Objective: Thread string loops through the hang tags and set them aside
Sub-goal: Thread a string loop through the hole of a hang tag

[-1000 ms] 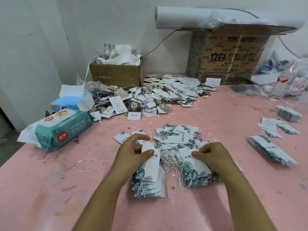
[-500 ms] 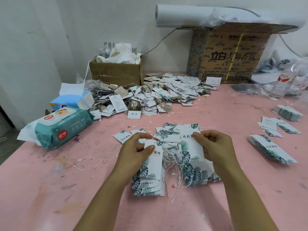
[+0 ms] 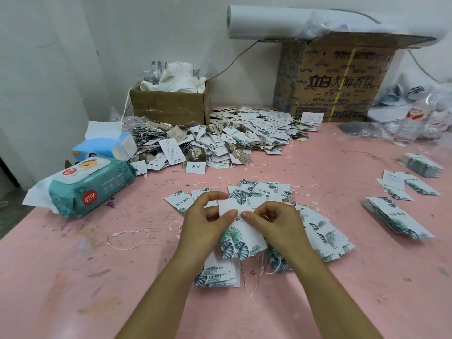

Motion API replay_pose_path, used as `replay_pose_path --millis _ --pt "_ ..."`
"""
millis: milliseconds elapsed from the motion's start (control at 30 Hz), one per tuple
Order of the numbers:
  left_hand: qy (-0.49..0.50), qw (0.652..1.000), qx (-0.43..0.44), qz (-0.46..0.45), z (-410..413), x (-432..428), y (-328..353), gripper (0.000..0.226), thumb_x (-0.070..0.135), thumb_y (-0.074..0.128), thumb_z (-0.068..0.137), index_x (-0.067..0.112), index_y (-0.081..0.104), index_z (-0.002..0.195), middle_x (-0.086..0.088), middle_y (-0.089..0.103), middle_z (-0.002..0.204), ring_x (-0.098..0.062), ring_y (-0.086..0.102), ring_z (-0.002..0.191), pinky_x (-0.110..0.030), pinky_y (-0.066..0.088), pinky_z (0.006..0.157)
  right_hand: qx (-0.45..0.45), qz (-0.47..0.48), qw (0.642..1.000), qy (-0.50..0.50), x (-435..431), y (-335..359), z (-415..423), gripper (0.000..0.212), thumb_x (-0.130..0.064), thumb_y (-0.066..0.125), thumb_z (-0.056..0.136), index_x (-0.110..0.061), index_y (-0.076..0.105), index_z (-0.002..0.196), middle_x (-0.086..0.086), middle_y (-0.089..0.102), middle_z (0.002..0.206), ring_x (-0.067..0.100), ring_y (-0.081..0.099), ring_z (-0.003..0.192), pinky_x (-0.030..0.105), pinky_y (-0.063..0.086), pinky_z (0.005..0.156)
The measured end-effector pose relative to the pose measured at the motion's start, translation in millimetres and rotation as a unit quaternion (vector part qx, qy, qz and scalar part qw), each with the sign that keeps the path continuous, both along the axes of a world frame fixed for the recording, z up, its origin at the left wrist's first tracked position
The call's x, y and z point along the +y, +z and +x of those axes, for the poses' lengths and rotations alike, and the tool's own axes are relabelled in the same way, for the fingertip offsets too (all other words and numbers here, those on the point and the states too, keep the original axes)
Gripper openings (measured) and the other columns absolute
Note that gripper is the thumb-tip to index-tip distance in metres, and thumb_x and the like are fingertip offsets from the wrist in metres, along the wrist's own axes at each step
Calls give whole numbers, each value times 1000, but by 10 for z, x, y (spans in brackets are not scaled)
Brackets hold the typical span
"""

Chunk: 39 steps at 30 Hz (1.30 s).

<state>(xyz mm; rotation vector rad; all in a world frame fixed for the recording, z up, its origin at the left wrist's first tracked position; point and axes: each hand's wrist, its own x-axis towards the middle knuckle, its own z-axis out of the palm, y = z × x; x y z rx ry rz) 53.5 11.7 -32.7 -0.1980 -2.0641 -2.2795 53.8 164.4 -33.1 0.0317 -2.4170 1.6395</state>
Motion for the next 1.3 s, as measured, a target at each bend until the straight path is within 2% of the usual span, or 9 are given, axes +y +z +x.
replay_pose_path --millis 133,200,367,467,533,733,867,1033,1300 --pt "2 1000 -5 -13 -7 20 -32 28 -1 64 83 21 61 99 -3 52 51 -22 58 62 -36 50 64 15 19 1000 2 -4 -9 -6 24 -31 77 72 -18 62 60 -4 56 54 5 48 51 16 36 48" --pt "-1 1000 -10 -6 -11 18 -32 27 -1 64 84 22 61 99 -15 52 60 -24 58 64 -38 50 65 16 16 1000 2 -3 -9 -7 23 -30 77 72 -18 61 60 -3 56 55 7 48 51 16 36 48" --pt "-12 999 -31 14 7 24 -9 24 2 63 85 20 61 100 -3 65 57 -16 67 60 -25 51 50 14 2 1000 7 -5 3 -3 23 -28 77 73 -19 61 59 4 60 59 10 50 55 22 39 51" --pt "-19 998 -45 33 5 29 0 20 6 61 86 19 61 101 -5 71 66 -16 69 64 -26 53 53 -12 -68 997 22 -10 8 -1 21 -23 76 74 -13 62 62 17 63 66 15 54 58 26 42 53" --pt "-17 998 -53 33 -7 21 16 16 11 60 87 17 61 102 -4 72 69 -16 69 65 -27 55 56 -37 -134 990 35 -1 11 -4 20 -21 74 75 -13 62 62 12 62 65 16 55 57 22 42 47" --pt "85 991 22 -106 -113 -252 45 17 7 60 88 23 61 93 4 72 86 -7 63 78 -19 49 70 -34 -183 983 -7 200 34 -43 25 -19 65 83 -6 57 64 0 46 47 6 37 35 14 28 36" --pt "74 978 -32 -192 -164 -449 13 21 10 67 83 22 61 100 1 64 100 -20 57 90 -27 46 73 -52 -72 996 -31 306 2 -94 31 -21 61 88 -5 52 62 8 41 53 12 34 40 19 29 40" --pt "-9 964 -90 -250 -155 -534 -5 39 15 79 72 27 60 104 4 58 99 -14 51 83 -28 45 72 -74 102 992 9 310 -5 -67 32 -23 63 86 -6 50 62 10 38 55 17 32 46 23 25 49" --pt "-22 961 -95 -259 -131 -516 -5 36 1 77 71 23 64 96 2 56 92 -12 48 69 -22 43 59 -98 157 982 35 254 24 -39 32 -22 64 86 -5 53 61 -1 34 46 9 29 40 23 24 45"
